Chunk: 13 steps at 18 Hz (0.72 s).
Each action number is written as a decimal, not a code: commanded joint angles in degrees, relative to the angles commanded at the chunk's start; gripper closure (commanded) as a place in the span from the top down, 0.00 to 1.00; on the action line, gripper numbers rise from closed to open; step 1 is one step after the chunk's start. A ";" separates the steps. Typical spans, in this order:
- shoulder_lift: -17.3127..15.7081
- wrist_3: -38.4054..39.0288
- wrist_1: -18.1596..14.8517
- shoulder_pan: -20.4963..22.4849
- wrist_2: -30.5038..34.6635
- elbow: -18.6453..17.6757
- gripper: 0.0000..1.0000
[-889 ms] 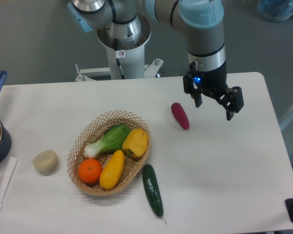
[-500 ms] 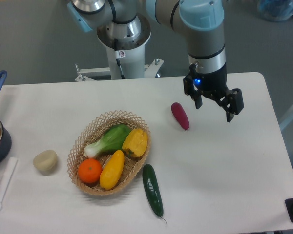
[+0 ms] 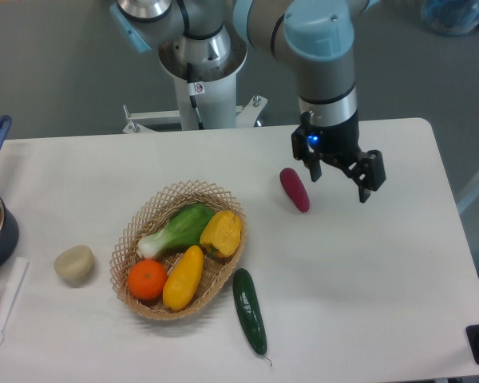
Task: Pick up the mango from the basket
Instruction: 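Move the open gripper over the wicker basket toward the yellow mango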
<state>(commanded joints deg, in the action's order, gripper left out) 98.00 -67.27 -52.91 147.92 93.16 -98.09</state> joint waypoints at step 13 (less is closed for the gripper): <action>5.01 32.89 0.35 -11.86 -2.64 -0.35 1.00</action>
<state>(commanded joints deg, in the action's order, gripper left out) 103.00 -34.38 -52.56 136.06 90.53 -98.44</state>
